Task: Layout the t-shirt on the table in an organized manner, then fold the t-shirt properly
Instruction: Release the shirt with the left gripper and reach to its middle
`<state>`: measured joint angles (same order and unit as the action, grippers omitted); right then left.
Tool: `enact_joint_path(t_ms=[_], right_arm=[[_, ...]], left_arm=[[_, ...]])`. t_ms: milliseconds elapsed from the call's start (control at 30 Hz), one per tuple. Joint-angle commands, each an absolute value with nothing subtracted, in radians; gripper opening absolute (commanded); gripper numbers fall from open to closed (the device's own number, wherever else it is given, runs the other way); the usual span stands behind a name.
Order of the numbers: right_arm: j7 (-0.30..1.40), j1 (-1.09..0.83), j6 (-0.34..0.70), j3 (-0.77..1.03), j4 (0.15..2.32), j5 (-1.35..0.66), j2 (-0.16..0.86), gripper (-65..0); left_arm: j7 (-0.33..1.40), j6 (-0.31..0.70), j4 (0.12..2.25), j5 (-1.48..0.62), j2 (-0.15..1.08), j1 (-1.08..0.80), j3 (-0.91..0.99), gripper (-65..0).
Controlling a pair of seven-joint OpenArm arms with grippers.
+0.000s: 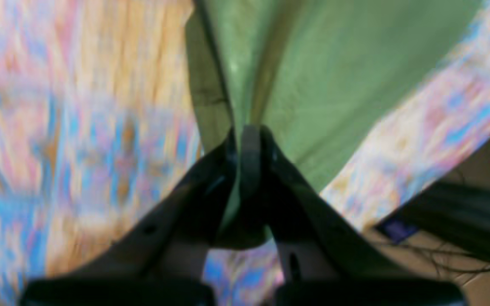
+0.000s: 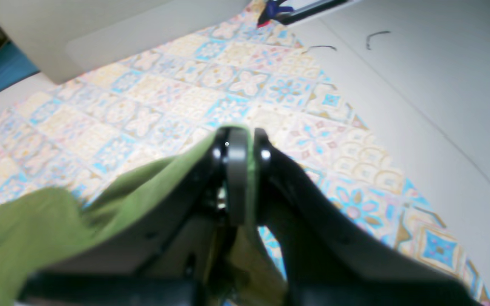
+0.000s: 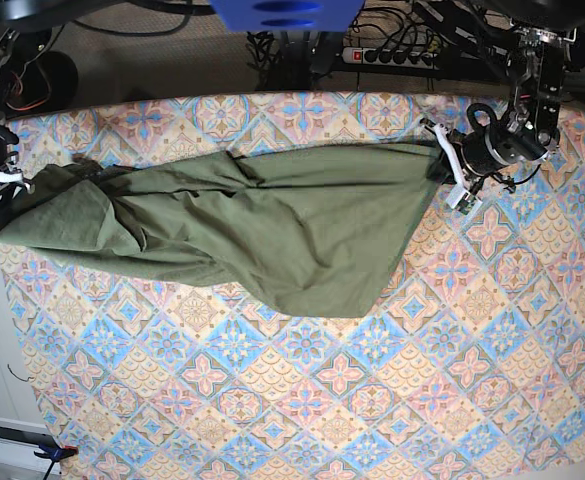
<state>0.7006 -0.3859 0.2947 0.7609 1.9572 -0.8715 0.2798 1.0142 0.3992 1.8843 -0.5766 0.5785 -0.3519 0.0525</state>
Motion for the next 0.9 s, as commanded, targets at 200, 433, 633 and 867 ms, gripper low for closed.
enact_joint_path(t_ms=[200,433,633,867], right_arm=[[0.746,-0.381,0.303,0.771,1.971,-0.886,0.300,-64.0],[0.748,-0.383,0.303,0.771,1.971,-0.886,0.300,-64.0],[0.748,-0.383,0.303,0.771,1.971,-0.886,0.300,-64.0],[0.748,-0.374,0.303,0.759,1.971,-0.886,0.298,-64.0]], left_arm=[[0.998,0.407,1.883,-0.588,0.647,-0.415,0.093,-65.0],[1.004,0.407,1.883,-0.601,0.576,-0.371,0.217,-46.5],[1.033,0.407,1.859,-0.673,0.498,-0.220,0.269,-27.2],[1.112,0.406,1.483,-0.707,0.363,0.147,0.265,-27.2]])
